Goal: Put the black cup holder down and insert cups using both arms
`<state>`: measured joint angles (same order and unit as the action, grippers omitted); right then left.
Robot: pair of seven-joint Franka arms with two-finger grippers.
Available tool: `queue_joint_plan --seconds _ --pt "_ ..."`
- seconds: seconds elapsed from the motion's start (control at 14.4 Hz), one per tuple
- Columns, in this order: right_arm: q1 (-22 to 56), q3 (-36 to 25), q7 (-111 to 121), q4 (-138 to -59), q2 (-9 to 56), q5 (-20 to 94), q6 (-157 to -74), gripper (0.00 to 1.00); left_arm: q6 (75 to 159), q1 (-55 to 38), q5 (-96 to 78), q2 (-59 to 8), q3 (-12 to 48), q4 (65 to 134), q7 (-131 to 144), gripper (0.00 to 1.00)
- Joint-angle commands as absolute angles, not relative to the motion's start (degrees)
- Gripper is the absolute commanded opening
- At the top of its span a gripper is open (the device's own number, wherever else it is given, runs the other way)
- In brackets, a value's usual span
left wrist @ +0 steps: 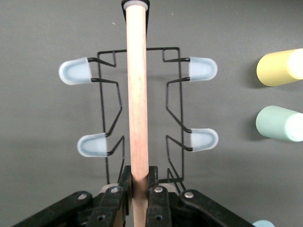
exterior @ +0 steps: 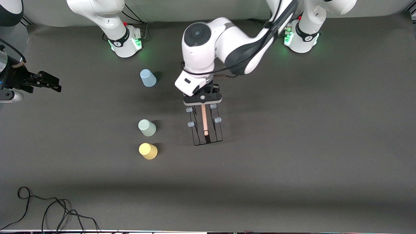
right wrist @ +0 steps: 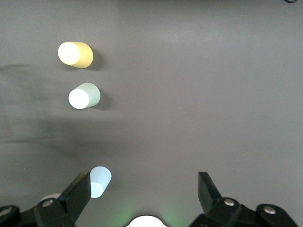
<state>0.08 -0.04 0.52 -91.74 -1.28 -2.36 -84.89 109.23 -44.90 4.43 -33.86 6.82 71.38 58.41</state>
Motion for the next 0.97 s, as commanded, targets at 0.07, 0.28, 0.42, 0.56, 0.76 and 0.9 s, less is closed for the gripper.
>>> queue_joint_plan --seconds 0.07,0.28,0.42,0.56,0.76,0.9 --pt "-0.2 0.2 0.8 -92.6 -2.5 -2.5 -84.6 1.0 112.7 -47.4 6.3 -38.6 5.8 68.3 60.6 0.0" --pt "-0.2 0.2 1.2 -92.7 -2.6 -2.5 -84.5 1.0 115.0 -47.8 6.3 -40.3 5.8 68.6 60.6 0.0" --pt "-0.3 0.1 0.9 -92.6 -2.7 -2.5 -84.2 1.0 116.2 -47.8 6.4 -41.2 5.8 68.6 60.7 0.0" --pt "0.1 0.4 0.4 -92.8 -2.6 -2.4 -84.0 1.0 117.5 -47.8 6.4 -41.9 5.8 68.8 60.7 0.0" --pt "2.3 0.7 -1.8 -92.9 -2.0 0.8 -84.7 1.0 117.6 -47.7 8.0 -42.5 5.7 68.9 59.9 0.79" --pt "2.3 0.7 -2.0 -93.2 -1.1 3.9 -85.0 1.0 117.2 -47.5 9.1 -41.8 5.7 68.9 59.6 1.0"
